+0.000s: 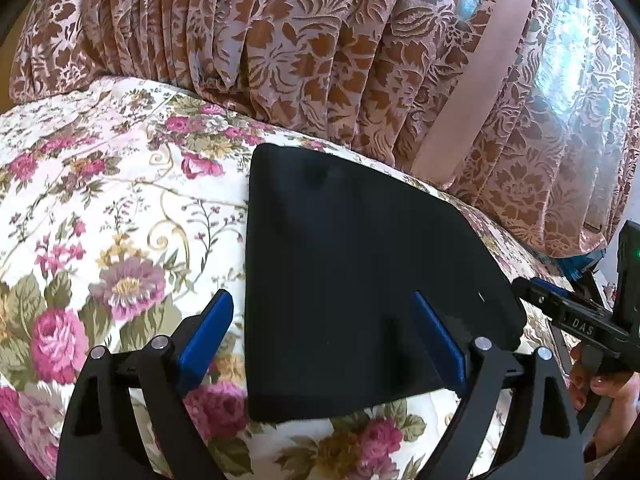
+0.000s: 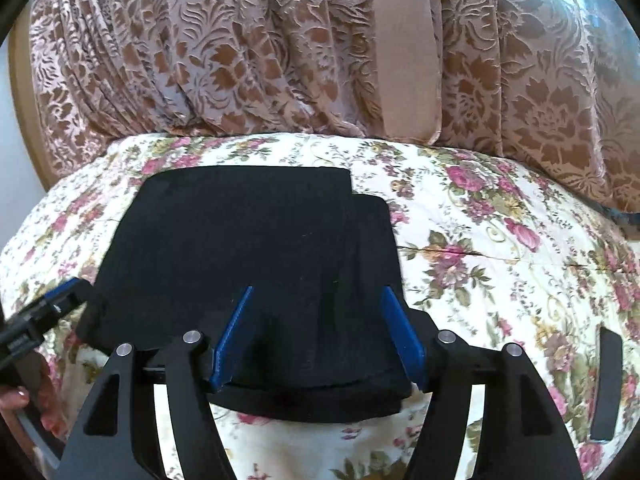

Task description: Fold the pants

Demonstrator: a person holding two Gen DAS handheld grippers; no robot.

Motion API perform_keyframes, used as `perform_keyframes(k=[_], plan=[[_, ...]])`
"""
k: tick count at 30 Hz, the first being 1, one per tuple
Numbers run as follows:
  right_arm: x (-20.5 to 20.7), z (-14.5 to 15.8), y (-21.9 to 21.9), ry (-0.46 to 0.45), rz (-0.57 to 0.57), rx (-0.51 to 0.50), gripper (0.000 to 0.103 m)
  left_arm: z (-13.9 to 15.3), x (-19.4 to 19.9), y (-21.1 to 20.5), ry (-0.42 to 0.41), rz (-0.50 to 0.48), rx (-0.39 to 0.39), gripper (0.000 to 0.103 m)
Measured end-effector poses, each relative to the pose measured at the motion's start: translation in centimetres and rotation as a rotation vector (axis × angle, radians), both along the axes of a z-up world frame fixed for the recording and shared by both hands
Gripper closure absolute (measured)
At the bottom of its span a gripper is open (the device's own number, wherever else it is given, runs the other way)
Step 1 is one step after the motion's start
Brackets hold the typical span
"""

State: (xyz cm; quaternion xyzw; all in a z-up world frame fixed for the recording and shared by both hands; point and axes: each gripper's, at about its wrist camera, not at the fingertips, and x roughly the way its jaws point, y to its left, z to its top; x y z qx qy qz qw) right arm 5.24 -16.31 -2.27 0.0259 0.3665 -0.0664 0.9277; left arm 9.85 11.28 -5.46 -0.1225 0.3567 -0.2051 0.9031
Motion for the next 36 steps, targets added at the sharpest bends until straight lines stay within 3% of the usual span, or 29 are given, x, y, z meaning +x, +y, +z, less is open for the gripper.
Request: perform_keyframes(k=[7, 9, 14, 16, 32, 36], plan=[[1.0, -0.8, -0.9, 0.055, -0.019, -0.007, 0.038, -0.5, 1.5, -0.5, 0.030, -0.009, 0.018, 0.014], [1.2, -0.9, -1.0, 0.059, -0.018, -0.006, 0.031, -0.8, 1.9, -0.5, 0.047, -0.008, 0.016, 0.014], [1.6, -1.3, -1.1, 0.077, -0.004, -0.019, 0.030, -1.4, 2.9, -0.5, 0.091, -0.010, -0.009, 0.014], [2.0, -1.5, -1.5, 0.089, -0.014, -0.011, 0.025, -1.5, 3.2, -0.7, 0.101, -0.013, -0.007, 0.014], [5.9, -4.0, -6.0, 0.206, 0.010, 0.248, 0.016, -2.2, 5.6, -1.7, 0.155, -0.103, 0.006, 0.009], [6.1, -5.1, -7.4, 0.232, 0.019, 0.397, 0.016, -3.1, 6.3, -1.1, 0.222, -0.132, -0.074, 0.009]])
